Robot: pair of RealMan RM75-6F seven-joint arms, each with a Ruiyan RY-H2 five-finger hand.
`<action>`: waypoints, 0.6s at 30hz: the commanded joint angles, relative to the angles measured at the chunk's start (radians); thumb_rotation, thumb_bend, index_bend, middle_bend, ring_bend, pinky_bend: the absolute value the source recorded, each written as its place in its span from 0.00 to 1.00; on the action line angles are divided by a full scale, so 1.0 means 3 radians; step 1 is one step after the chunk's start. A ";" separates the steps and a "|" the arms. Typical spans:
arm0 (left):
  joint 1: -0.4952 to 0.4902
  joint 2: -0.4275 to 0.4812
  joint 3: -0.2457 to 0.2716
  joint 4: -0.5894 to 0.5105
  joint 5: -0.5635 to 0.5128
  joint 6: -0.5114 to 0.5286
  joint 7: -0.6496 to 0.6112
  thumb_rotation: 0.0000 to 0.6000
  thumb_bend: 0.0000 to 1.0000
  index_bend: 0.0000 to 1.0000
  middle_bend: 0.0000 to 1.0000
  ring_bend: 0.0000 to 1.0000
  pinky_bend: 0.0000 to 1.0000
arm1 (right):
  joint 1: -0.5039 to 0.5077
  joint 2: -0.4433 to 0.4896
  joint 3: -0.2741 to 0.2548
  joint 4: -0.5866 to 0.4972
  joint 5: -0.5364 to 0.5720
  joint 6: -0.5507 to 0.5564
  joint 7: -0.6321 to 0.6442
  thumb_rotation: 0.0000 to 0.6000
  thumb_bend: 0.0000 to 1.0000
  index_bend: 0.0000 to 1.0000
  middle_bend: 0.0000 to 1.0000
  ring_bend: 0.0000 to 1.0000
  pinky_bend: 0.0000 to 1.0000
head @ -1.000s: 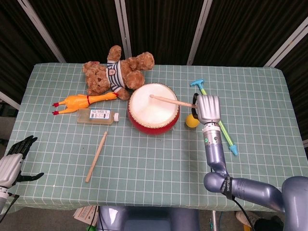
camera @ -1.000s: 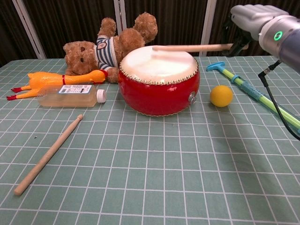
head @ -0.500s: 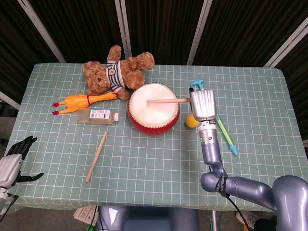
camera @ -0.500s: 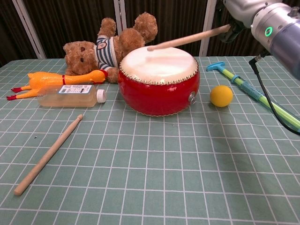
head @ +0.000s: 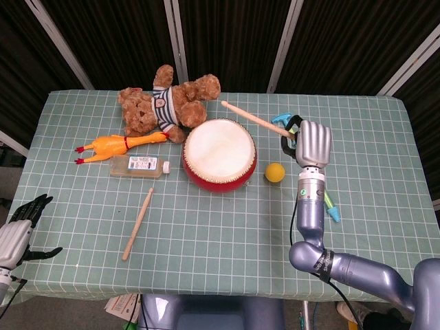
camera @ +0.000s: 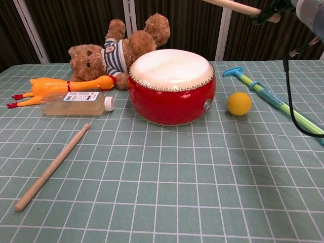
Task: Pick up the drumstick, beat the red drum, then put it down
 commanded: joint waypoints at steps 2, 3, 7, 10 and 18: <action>-0.0002 -0.0001 0.0001 0.0001 -0.0002 -0.0005 -0.0002 1.00 0.02 0.00 0.00 0.00 0.03 | -0.0060 0.0061 0.0042 -0.0060 0.0075 -0.0035 0.0057 1.00 0.64 1.00 1.00 1.00 0.99; -0.0003 0.0000 0.0001 0.0000 -0.0005 -0.0009 -0.0005 1.00 0.02 0.00 0.00 0.00 0.03 | -0.0064 0.0071 0.0046 -0.0067 0.0097 -0.0053 0.0059 1.00 0.64 1.00 1.00 1.00 0.99; -0.0008 0.0004 -0.0001 -0.0005 -0.0014 -0.0020 -0.0011 1.00 0.02 0.00 0.00 0.00 0.03 | -0.0089 0.0142 0.0012 -0.0135 0.0201 -0.0200 0.0037 1.00 0.64 1.00 1.00 1.00 0.99; -0.0010 0.0005 0.0000 -0.0005 -0.0015 -0.0024 -0.0016 1.00 0.02 0.00 0.00 0.00 0.03 | -0.0114 0.0219 -0.0037 -0.0244 0.0245 -0.0316 0.0026 1.00 0.64 1.00 1.00 1.00 0.99; -0.0014 0.0009 0.0001 -0.0009 -0.0015 -0.0032 -0.0023 1.00 0.02 0.00 0.00 0.00 0.03 | -0.0094 0.0394 0.0049 -0.0476 0.0569 -0.0544 0.0066 1.00 0.65 1.00 1.00 1.00 0.99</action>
